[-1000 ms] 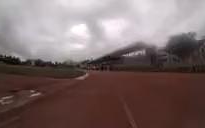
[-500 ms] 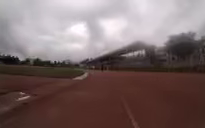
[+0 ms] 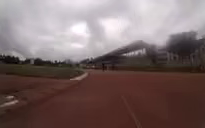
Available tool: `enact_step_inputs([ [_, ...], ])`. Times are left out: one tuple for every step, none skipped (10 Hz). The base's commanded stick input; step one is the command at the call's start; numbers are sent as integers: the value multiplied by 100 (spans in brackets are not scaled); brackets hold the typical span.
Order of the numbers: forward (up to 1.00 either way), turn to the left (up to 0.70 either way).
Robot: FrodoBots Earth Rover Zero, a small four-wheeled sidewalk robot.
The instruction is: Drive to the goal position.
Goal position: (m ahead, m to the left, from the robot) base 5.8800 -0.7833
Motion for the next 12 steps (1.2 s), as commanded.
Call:
enact_step_inputs([
  [70, 0],
  [70, 0],
  [70, -5],
  [70, -18],
  [70, -35],
  [70, -35],
  [70, -28],
  [70, -4],
  [70, 0],
  [70, 0],
  [70, 0],
  [70, 0],
])
